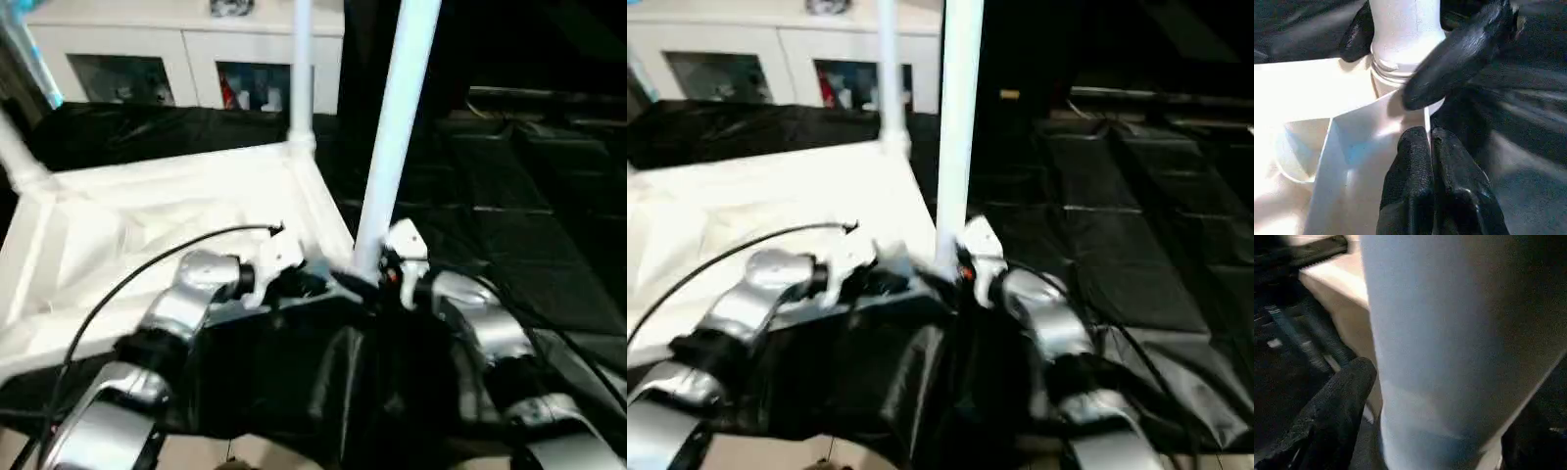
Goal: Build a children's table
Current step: Rotate leg to tighten
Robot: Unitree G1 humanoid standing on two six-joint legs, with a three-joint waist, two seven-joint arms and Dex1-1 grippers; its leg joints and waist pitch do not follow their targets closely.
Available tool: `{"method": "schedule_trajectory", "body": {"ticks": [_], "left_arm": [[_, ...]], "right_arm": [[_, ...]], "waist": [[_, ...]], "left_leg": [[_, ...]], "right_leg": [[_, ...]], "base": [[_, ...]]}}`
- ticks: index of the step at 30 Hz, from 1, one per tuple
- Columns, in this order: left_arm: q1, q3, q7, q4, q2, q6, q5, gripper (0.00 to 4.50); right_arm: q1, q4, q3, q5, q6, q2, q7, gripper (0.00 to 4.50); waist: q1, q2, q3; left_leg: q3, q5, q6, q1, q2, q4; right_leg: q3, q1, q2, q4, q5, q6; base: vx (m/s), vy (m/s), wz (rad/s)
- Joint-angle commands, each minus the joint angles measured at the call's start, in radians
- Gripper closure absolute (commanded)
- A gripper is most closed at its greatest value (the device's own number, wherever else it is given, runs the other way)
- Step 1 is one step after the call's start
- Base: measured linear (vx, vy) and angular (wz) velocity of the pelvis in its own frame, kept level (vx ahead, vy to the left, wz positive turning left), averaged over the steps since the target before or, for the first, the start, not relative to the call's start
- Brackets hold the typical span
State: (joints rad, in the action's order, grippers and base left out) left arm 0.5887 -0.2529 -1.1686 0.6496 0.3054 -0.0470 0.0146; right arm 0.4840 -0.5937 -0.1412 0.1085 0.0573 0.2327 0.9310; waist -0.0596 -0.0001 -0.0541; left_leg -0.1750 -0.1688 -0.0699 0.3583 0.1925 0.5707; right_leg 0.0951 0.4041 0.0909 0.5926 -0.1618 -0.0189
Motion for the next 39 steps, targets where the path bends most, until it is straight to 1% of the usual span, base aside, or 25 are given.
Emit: {"method": "schedule_trajectory", "body": {"ticks": [1,2,3,6,9,10,12,16,17,18,19,20,21,22,24,25,26,27,28,30,31,34,35,37,39], "left_arm": [[-0.007,-0.019,-0.067,-0.058,0.001,-0.001,-0.033,4.5],[-0.011,-0.02,-0.077,-0.064,0.007,0.002,-0.034,4.5],[-0.012,-0.02,-0.08,-0.065,0.009,0.003,-0.034,4.5],[-0.018,-0.024,-0.107,-0.074,0.02,0.019,-0.038,4.5],[-0.023,-0.025,-0.116,-0.082,0.025,0.023,-0.045,4.5],[-0.024,-0.025,-0.116,-0.085,0.025,0.025,-0.047,4.5],[-0.03,-0.027,-0.117,-0.095,0.026,0.032,-0.049,4.5],[-0.027,-0.019,-0.074,-0.087,0.017,0.038,-0.037,4.5],[-0.009,-0.009,-0.012,-0.055,-0.001,0.033,-0.015,4.5],[-0.008,-0.008,-0.006,-0.052,-0.003,0.034,-0.014,4.5],[0.016,0.006,0.054,-0.021,-0.029,0.038,-0.005,4.5],[0.016,0.006,0.054,-0.021,-0.029,0.038,-0.005,4.5],[0.044,0.015,0.117,0.008,-0.06,0.054,0.003,4.5],[0.044,0.015,0.117,0.008,-0.06,0.054,0.003,4.5],[0.073,0.019,0.186,0.038,-0.088,0.065,0.02,4.5],[0.089,0.02,0.225,0.058,-0.104,0.069,0.029,4.5],[0.126,0.028,0.32,0.1,-0.142,0.087,0.045,4.5],[0.126,0.028,0.32,0.1,-0.142,0.087,0.045,4.5],[0.135,0.031,0.342,0.11,-0.152,0.092,0.048,4.5],[0.157,0.037,0.392,0.137,-0.183,0.091,0.054,4.5],[0.161,0.038,0.4,0.144,-0.19,0.086,0.056,4.5],[0.149,0.012,0.374,0.135,-0.195,0.055,0.074,4.5],[0.139,0.004,0.346,0.129,-0.193,0.038,0.07,4.5],[0.127,0.001,0.318,0.118,-0.188,0.031,0.062,4.5],[0.119,0.0,0.312,0.112,-0.181,0.029,0.061,4.5]], "right_arm": [[-0.015,0.038,-0.039,0.024,0.031,0.009,0.081,0.85],[-0.017,0.043,-0.041,0.027,0.034,0.014,0.095,0.85],[-0.018,0.044,-0.041,0.027,0.034,0.015,0.098,1.0],[-0.023,0.054,-0.037,0.037,0.039,0.017,0.124,1.1],[-0.032,0.076,-0.044,0.039,0.056,0.017,0.137,1.32],[-0.036,0.083,-0.046,0.041,0.061,0.017,0.14,1.44],[-0.043,0.097,-0.053,0.049,0.073,0.015,0.144,1.66],[-0.049,0.097,-0.047,0.046,0.081,-0.004,0.116,1.81],[-0.049,0.078,-0.027,0.043,0.084,-0.031,0.053,1.84],[-0.049,0.076,-0.025,0.042,0.084,-0.034,0.045,1.85],[-0.043,0.044,-0.008,0.024,0.081,-0.063,-0.046,1.85],[-0.043,0.044,-0.008,0.024,0.081,-0.063,-0.046,1.85],[-0.038,0.006,0.011,0.007,0.08,-0.103,-0.156,1.85],[-0.038,0.006,0.011,0.007,0.08,-0.103,-0.156,1.85],[-0.026,-0.033,0.026,-0.008,0.094,-0.135,-0.256,1.86],[-0.016,-0.057,0.04,-0.008,0.1,-0.155,-0.304,1.86],[0.01,-0.11,0.078,-0.005,0.106,-0.203,-0.427,1.86],[0.01,-0.11,0.078,-0.005,0.106,-0.203,-0.427,1.86],[0.018,-0.123,0.088,-0.002,0.11,-0.217,-0.457,1.86],[0.047,-0.16,0.101,-0.006,0.102,-0.258,-0.528,1.86],[0.058,-0.173,0.105,-0.01,0.099,-0.271,-0.549,1.86],[0.073,-0.192,0.048,-0.076,0.025,-0.279,-0.548,1.86],[0.067,-0.179,0.054,-0.058,0.025,-0.281,-0.506,1.86],[0.059,-0.155,0.075,-0.022,0.041,-0.275,-0.458,1.16],[0.04,-0.118,0.055,-0.024,0.045,-0.233,-0.393,1.14]], "waist": [[-0.005,-0.004,0.065],[-0.005,-0.007,0.064],[-0.005,-0.006,0.064],[-0.004,-0.009,0.063],[-0.005,-0.007,0.064],[-0.005,-0.01,0.064],[-0.008,-0.01,0.064],[-0.007,-0.01,0.064],[-0.007,-0.014,0.062],[-0.006,-0.012,0.061],[-0.003,-0.014,0.06],[-0.002,-0.013,0.059],[-0.001,-0.015,0.059],[0.0,-0.013,0.058],[0.006,-0.014,0.059],[0.006,-0.013,0.058],[0.006,-0.008,0.059],[0.009,-0.006,0.058],[0.009,-0.007,0.059],[0.009,-0.003,0.06],[0.01,-0.004,0.062],[0.01,-0.003,0.065],[0.009,-0.008,0.066],[0.008,-0.007,0.067],[0.006,-0.013,0.066]], "left_leg": [[0.004,-0.268,0.064,-0.003,0.043,-0.062],[0.003,-0.269,0.063,-0.002,0.042,-0.062],[0.004,-0.269,0.06,-0.001,0.041,-0.062],[0.005,-0.277,0.05,-0.003,0.041,-0.063],[0.006,-0.268,0.047,-0.004,0.042,-0.064],[0.005,-0.265,0.049,-0.003,0.041,-0.063],[0.005,-0.258,0.049,-0.004,0.041,-0.063],[0.005,-0.256,0.048,-0.003,0.04,-0.063],[0.005,-0.261,0.046,-0.003,0.04,-0.063],[0.006,-0.265,0.042,-0.004,0.04,-0.064],[0.006,-0.274,0.032,-0.005,0.038,-0.065],[0.007,-0.286,0.025,-0.007,0.037,-0.066],[0.008,-0.298,0.019,-0.008,0.036,-0.065],[0.008,-0.309,0.015,-0.012,0.036,-0.066],[0.013,-0.325,0.005,-0.009,0.035,-0.067],[0.012,-0.33,0.006,-0.012,0.033,-0.066],[0.013,-0.333,0.004,-0.013,0.033,-0.065],[0.012,-0.333,0.0,-0.012,0.033,-0.066],[0.012,-0.339,-0.004,-0.015,0.033,-0.065],[0.014,-0.341,-0.003,-0.011,0.032,-0.066],[0.013,-0.333,-0.001,-0.009,0.031,-0.066],[0.012,-0.318,0.005,-0.004,0.032,-0.066],[0.009,-0.303,0.017,-0.004,0.032,-0.064],[0.008,-0.282,0.032,-0.003,0.032,-0.063],[0.006,-0.269,0.045,-0.001,0.033,-0.062]], "right_leg": [[-0.053,-0.055,0.059,-0.073,-0.292,-0.207],[-0.053,-0.054,0.058,-0.074,-0.301,-0.203],[-0.053,-0.054,0.059,-0.073,-0.309,-0.201],[-0.053,-0.051,0.061,-0.078,-0.346,-0.191],[-0.054,-0.051,0.059,-0.075,-0.325,-0.194],[-0.054,-0.051,0.058,-0.075,-0.318,-0.195],[-0.054,-0.051,0.06,-0.074,-0.315,-0.195],[-0.054,-0.051,0.06,-0.074,-0.319,-0.191],[-0.054,-0.049,0.062,-0.078,-0.347,-0.182],[-0.055,-0.047,0.062,-0.079,-0.357,-0.18],[-0.055,-0.045,0.061,-0.082,-0.378,-0.173],[-0.054,-0.043,0.061,-0.084,-0.397,-0.168],[-0.054,-0.044,0.063,-0.089,-0.435,-0.15],[-0.054,-0.039,0.063,-0.092,-0.45,-0.147],[-0.05,-0.043,0.064,-0.095,-0.488,-0.128],[-0.051,-0.038,0.064,-0.098,-0.494,-0.125],[-0.051,-0.04,0.065,-0.098,-0.495,-0.125],[-0.052,-0.037,0.063,-0.1,-0.492,-0.124],[-0.051,-0.035,0.062,-0.099,-0.49,-0.125],[-0.05,-0.04,0.063,-0.098,-0.465,-0.129],[-0.051,-0.04,0.061,-0.097,-0.442,-0.133],[-0.051,-0.046,0.061,-0.091,-0.385,-0.148],[-0.053,-0.048,0.06,-0.086,-0.345,-0.16],[-0.054,-0.051,0.059,-0.081,-0.311,-0.174],[-0.054,-0.055,0.058,-0.079,-0.286,-0.182]], "base": [[0.0,0.0,0.0],[0.0,0.0,0.0],[0.0,0.0,0.0],[0.0,0.0,0.0],[0.0,0.0,0.0],[0.0,0.0,0.0],[0.0,0.0,0.0],[0.0,0.0,0.0],[0.0,0.0,0.0],[0.0,0.0,0.0],[0.0,0.0,0.0],[0.0,0.0,0.0],[0.0,0.0,0.0],[0.0,0.0,0.0],[0.0,0.0,0.0],[0.0,0.0,0.0],[0.0,0.0,0.0],[0.0,0.0,0.0],[0.0,0.0,0.0],[0.0,0.0,0.0],[0.0,0.0,0.0],[0.0,0.0,0.0],[0.0,0.0,0.0],[0.0,0.0,0.0],[0.0,0.0,0.0]]}}
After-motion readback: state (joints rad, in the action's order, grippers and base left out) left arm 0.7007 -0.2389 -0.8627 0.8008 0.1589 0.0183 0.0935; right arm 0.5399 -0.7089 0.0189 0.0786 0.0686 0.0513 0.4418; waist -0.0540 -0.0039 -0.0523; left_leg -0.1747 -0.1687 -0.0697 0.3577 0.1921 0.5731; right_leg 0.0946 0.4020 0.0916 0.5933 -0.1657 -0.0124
